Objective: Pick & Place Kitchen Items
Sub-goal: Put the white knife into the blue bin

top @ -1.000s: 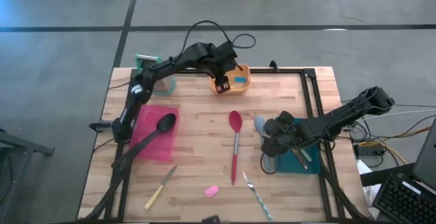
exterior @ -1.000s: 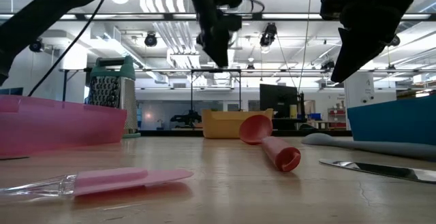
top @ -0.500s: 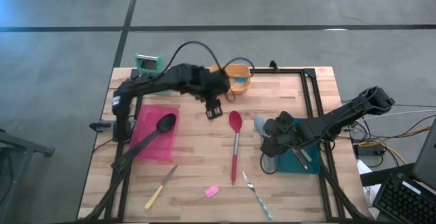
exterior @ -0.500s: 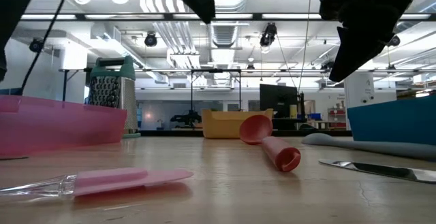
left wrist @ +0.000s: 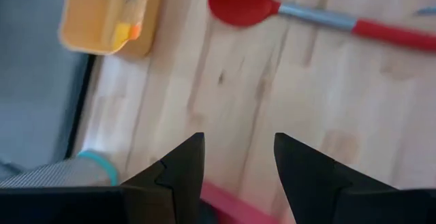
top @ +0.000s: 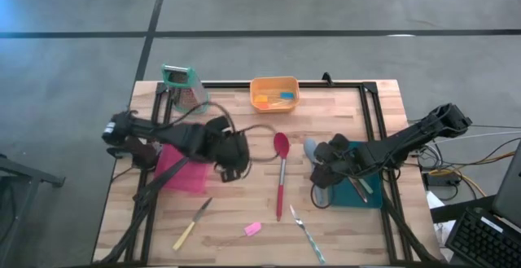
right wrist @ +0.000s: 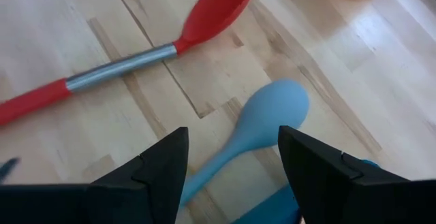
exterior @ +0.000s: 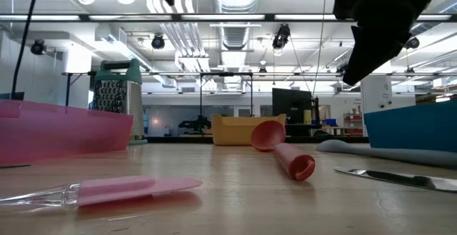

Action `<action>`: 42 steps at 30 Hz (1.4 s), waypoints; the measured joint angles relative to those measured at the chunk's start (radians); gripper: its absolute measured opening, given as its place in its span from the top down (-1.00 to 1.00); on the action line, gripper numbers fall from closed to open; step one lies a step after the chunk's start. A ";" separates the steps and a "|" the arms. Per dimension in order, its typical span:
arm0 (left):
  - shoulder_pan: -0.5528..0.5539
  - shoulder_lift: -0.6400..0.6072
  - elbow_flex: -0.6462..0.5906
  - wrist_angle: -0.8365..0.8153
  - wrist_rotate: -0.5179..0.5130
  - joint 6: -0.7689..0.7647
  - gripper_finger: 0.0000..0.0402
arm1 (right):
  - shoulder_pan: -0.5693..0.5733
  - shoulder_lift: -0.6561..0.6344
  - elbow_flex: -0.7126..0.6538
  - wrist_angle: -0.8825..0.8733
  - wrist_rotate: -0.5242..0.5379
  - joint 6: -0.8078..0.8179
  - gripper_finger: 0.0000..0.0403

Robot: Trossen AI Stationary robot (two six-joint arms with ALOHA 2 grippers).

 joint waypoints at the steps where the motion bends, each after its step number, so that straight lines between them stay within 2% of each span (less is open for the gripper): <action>1: -0.021 -0.012 -0.037 0.002 -0.031 -0.026 0.10 | 0.000 0.000 0.000 0.005 -0.001 -0.001 -0.10; 7: -0.123 -0.066 -0.266 0.041 -0.173 -0.241 0.10 | 0.000 0.000 0.005 0.097 -0.077 -0.012 -0.15; 11: -0.171 -0.078 -0.433 0.169 -0.276 -0.324 0.10 | 0.000 0.000 0.006 0.212 -0.122 -0.059 -0.11; 17: -0.178 -0.078 -0.660 0.505 -0.294 -0.275 0.10 | 0.021 0.009 0.006 0.292 -0.158 -0.070 -0.01; 21: -0.168 -0.078 -0.755 0.672 -0.286 -0.225 0.10 | 0.057 0.052 0.012 0.324 -0.161 -0.070 0.05; 25: -0.141 -0.079 -0.778 0.724 -0.239 -0.204 0.10 | 0.088 0.141 0.062 0.322 -0.192 -0.066 0.13; 29: -0.102 -0.089 -0.774 0.757 -0.208 -0.130 0.10 | 0.125 0.262 0.177 0.274 -0.248 -0.074 0.20; 37: -0.031 -0.152 -0.778 0.861 -0.181 -0.026 0.10 | 0.211 0.516 0.529 -0.224 -0.340 0.020 0.35; 42: -0.030 -0.176 -0.778 0.899 -0.180 0.012 0.11 | 0.264 0.604 0.667 -0.275 -0.447 0.077 0.42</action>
